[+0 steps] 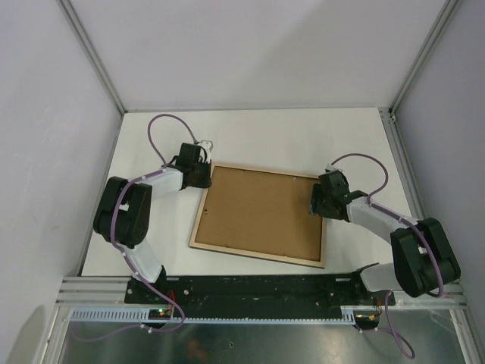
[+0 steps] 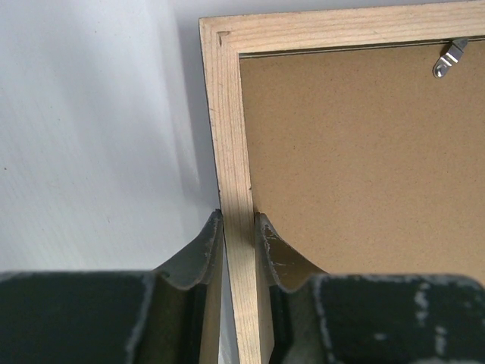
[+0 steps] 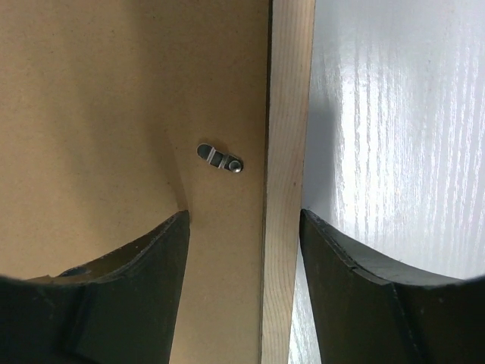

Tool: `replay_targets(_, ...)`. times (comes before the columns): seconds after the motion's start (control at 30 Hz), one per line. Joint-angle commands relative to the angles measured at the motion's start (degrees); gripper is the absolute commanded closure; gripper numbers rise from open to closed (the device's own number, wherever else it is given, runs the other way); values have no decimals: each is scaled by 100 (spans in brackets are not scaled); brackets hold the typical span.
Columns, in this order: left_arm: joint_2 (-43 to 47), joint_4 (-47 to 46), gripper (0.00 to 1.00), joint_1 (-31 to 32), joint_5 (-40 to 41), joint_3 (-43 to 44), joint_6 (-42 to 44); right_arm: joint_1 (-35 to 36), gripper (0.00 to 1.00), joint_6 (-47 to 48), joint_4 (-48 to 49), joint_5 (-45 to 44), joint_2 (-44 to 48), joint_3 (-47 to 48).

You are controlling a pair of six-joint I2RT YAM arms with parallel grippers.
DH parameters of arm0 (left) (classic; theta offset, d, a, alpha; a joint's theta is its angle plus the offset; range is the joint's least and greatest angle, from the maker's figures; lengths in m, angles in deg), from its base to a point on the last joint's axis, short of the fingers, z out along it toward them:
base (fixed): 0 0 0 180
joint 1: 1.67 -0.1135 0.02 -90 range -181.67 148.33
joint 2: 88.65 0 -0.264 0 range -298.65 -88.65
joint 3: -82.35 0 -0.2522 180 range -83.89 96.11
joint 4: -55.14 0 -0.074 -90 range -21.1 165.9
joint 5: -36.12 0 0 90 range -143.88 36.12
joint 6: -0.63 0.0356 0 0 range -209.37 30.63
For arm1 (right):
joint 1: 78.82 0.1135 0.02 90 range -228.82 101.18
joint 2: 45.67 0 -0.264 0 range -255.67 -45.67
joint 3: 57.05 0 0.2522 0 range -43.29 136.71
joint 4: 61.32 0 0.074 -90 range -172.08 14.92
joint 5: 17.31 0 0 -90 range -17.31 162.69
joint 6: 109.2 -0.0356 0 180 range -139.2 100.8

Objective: Put the photo into the frame
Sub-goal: Position the photo frame at the center of the board.

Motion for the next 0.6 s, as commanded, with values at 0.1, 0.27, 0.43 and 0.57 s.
replay_targets(0.1,-55,385,100,-49,173,28,290,15,39,49,384,-486,-397,178)
replay_targets(0.27,-70,394,100,-51,113,58,303,20,41,38,448,-619,-623,312)
replay_targets(0.43,-44,409,100,-44,98,60,330,1,44,12,488,-728,-836,407)
replay_targets(0.57,-53,416,100,-47,95,61,356,-12,41,-14,536,-806,-914,496)
